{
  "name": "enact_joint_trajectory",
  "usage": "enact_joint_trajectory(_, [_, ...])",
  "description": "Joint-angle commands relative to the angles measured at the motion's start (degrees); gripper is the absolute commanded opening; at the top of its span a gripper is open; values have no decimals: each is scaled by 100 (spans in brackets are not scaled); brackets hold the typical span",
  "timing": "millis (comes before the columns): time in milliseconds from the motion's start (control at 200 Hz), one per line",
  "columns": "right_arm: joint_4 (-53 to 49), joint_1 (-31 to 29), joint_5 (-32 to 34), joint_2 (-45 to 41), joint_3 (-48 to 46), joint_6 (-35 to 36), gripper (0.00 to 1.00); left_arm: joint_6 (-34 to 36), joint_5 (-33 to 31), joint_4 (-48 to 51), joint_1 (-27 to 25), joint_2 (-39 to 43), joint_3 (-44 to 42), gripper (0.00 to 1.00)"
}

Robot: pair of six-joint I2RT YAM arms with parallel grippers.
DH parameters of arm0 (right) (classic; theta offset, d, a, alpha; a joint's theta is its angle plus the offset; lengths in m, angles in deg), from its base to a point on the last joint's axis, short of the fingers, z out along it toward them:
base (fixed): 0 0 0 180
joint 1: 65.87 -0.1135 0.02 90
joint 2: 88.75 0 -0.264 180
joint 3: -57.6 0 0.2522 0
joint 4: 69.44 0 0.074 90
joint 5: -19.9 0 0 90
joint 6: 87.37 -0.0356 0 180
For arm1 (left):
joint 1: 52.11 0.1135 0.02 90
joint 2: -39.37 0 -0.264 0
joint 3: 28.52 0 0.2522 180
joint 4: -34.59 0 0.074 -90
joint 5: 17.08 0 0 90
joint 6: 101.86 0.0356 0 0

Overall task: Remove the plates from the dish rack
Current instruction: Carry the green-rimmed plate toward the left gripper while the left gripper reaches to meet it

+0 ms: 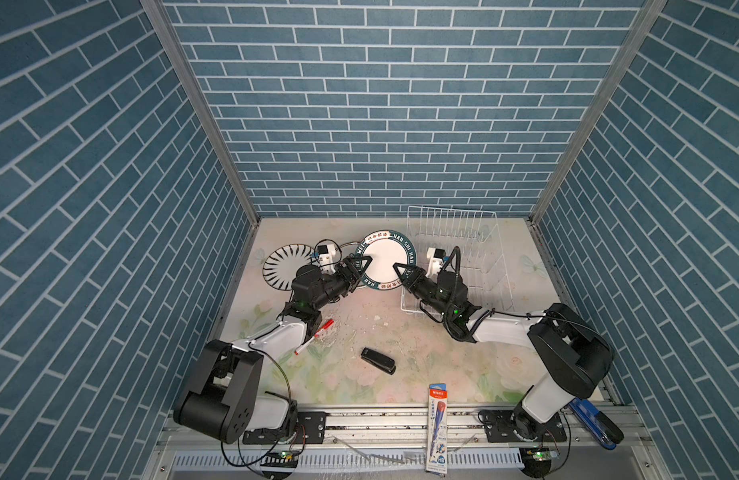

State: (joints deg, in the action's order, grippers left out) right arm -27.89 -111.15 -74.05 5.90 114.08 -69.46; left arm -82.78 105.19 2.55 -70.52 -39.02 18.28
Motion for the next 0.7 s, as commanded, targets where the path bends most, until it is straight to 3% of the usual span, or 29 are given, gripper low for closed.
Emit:
enact_joint_trajectory(0, [545,-8,-254,1,222,-279,0,69,60,-155,-40,-40,1,62])
enact_joint_trajectory(695, [631,6,-291,36,192,-306,0,69,42,-166,-41,-42,-41,19])
